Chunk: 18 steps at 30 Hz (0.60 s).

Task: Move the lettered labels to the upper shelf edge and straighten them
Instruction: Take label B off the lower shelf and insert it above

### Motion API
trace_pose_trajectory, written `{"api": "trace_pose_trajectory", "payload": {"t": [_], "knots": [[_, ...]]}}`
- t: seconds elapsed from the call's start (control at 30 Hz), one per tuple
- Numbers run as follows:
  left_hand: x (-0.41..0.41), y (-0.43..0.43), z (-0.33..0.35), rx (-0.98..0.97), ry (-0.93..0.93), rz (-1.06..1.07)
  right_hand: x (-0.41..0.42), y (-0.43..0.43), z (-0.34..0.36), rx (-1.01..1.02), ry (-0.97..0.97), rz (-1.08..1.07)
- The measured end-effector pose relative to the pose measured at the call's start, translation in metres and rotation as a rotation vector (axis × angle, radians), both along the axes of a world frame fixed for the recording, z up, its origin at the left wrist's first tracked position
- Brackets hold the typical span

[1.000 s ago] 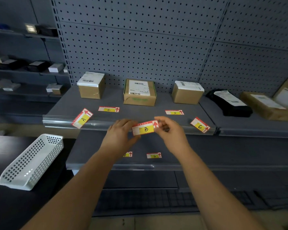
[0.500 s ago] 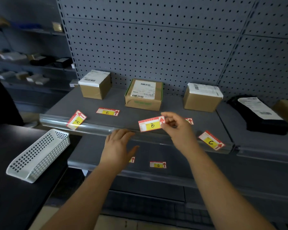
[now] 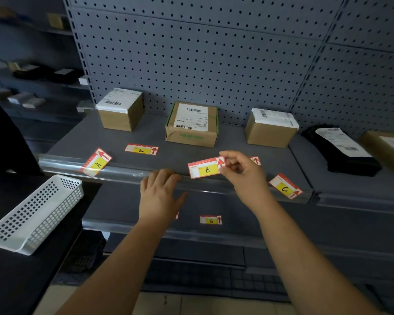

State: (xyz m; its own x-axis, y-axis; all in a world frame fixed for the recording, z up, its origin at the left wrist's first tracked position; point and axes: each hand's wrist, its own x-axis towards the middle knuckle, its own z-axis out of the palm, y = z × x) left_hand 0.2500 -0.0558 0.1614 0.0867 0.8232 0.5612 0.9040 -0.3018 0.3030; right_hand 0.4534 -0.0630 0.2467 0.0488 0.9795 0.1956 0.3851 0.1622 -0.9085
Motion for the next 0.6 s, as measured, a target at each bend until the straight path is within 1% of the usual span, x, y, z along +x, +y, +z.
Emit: {"api": "trace_pose_trajectory", "payload": {"t": [0.13,0.33,0.6], "knots": [[0.000,0.002,-0.001,-0.017,0.000,-0.008,-0.003,-0.007,-0.004,0.022,0.028,-0.041],[0.004,0.001,0.001,-0.012,-0.020,-0.003,0.000,-0.017,-0.006,0.019,0.008,-0.097],[0.003,0.003,0.002,-0.023,-0.029,-0.005,-0.001,-0.020,-0.001,0.028,-0.006,-0.104]]}}
